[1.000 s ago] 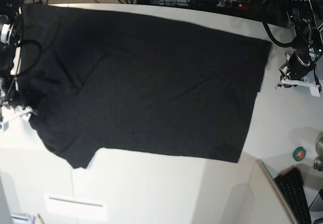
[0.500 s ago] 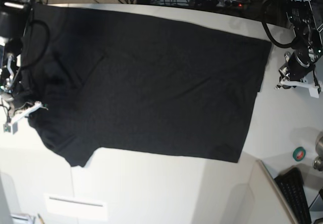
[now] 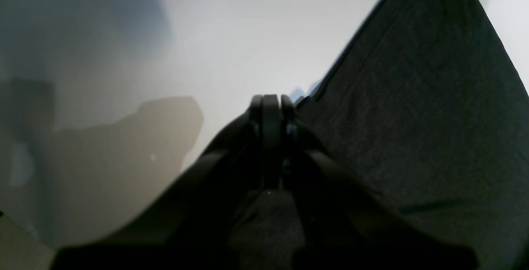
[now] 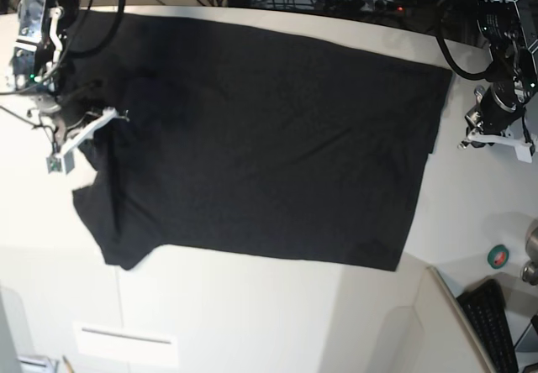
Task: Layout the t-shirt on the table in an organized manner, then fold the t-shirt properly
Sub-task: 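Grasp the shirt hem corner with the right gripper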
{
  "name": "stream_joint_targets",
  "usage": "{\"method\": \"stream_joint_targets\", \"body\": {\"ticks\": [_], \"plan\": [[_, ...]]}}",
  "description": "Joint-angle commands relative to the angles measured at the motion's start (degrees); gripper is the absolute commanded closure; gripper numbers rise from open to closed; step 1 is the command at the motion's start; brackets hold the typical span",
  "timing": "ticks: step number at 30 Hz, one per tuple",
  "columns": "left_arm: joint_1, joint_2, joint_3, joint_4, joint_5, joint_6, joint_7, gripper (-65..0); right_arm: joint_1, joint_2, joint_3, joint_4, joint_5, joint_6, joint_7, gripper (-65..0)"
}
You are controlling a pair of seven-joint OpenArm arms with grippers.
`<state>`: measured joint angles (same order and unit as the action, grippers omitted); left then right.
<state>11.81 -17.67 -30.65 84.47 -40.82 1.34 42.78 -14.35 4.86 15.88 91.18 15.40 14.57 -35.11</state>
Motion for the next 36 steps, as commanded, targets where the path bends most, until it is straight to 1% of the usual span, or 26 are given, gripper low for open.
{"method": "stream_joint_targets", "body": {"ticks": [1,4,7,8,10,11,12,13,16,17,18,19,21,24,26,28,29,31,33,34,36], "plan": [[-0.3,-1.1,-0.2,0.8,-0.4,-0.2,-1.0,0.0,-0.4,0.6,-1.2,1.3,0.6,0.2,1.0,0.0],[-0.4,-1.0,-0.2,-0.8,-0.4,-0.2,-1.0,0.0,-1.4,0.5,-4.4,1.3,0.6,0.2,1.0,0.0],[-1.4,-1.0,-0.1,-2.8,-0.4,-0.2,-1.0,0.0,-1.5,0.5,-5.8,1.1,0.6,0.2,-0.6,0.0],[-1.5,-1.0,-0.1,-3.3,-0.4,-0.2,-1.0,0.0,-1.1,0.5,-5.8,1.2,0.6,0.2,-1.2,-2.7],[-1.4,-1.0,-0.2,-3.5,-0.4,-0.2,-1.0,0.0,0.2,0.5,-5.2,1.3,0.6,0.1,-1.9,-18.8],[-1.3,-1.0,-0.2,-3.3,-0.4,-0.2,-1.0,0.0,0.3,0.6,-4.3,1.4,0.6,0.1,-1.8,-24.6],[-1.3,-1.0,-0.2,-3.1,-0.4,-0.2,-1.0,0.0,0.9,0.4,-2.7,1.7,0.6,0.0,-1.7,-28.4],[-1.2,-1.0,-0.2,-3.1,-0.4,-0.2,-1.0,0.0,2.1,0.2,-0.3,2.1,0.6,0.0,-1.7,-30.3],[-1.2,-1.0,-0.1,-3.2,-0.4,-0.2,-1.0,0.0,7.4,-2.2,8.6,0.5,0.6,-0.1,-1.7,-30.5],[-1.2,-0.9,-0.1,-3.4,-0.4,-0.2,-1.0,0.0,9.9,-2.4,11.5,-1.5,0.4,-0.1,-1.8,-30.5],[-1.2,-0.8,-0.1,-3.4,-0.4,-0.2,-1.0,0.0,12.6,-2.3,13.0,-4.6,0.3,-0.1,-1.9,-30.5],[-1.2,-0.8,-0.1,-3.4,-0.4,-0.2,-1.0,0.0,15.1,-1.5,13.3,-8.7,0.3,-0.1,-1.9,-30.5],[-1.2,-0.7,-0.1,-3.2,-0.4,-0.2,-1.0,0.0,19.3,1.2,13.0,-17.0,0.3,-0.1,-1.9,-30.5],[-1.2,-0.7,-0.2,-3.1,-0.4,-0.2,-1.0,0.0,23.3,2.1,12.9,-25.7,0.3,0.0,-1.7,-30.5],[-1.2,-0.7,-0.4,-3.1,-0.4,-0.2,-1.0,0.0,24.3,3.1,12.9,-29.3,0.2,0.0,-1.4,-30.5],[-1.2,-0.8,-0.5,-3.2,-0.4,-0.2,-1.0,0.0,25.1,3.4,12.9,-31.4,0.2,0.0,0.4,-30.3],[-1.2,-0.8,-0.5,-3.2,-0.4,-0.2,-1.0,0.0,25.3,3.4,12.9,-32.6,0.2,0.0,1.7,-29.4],[-1.2,-0.8,-0.5,-3.4,-0.4,-0.2,-1.0,0.0,25.6,3.4,12.8,-34.7,0.1,0.0,3.2,-24.8],[-1.2,-0.8,-0.5,-3.5,-0.4,-0.2,-1.0,0.0,26.3,3.4,12.8,-36.6,0.1,0.0,4.2,-21.6],[-1.2,-0.8,-0.5,-3.5,-0.4,-0.2,-1.0,0.0,26.9,3.5,12.1,-38.1,0.0,0.0,4.7,-21.2],[-1.2,-0.8,-0.4,-3.3,-0.4,-0.2,-1.0,0.0,28.0,4.9,9.0,-41.2,-1.6,-0.3,6.5,-21.0]]}}
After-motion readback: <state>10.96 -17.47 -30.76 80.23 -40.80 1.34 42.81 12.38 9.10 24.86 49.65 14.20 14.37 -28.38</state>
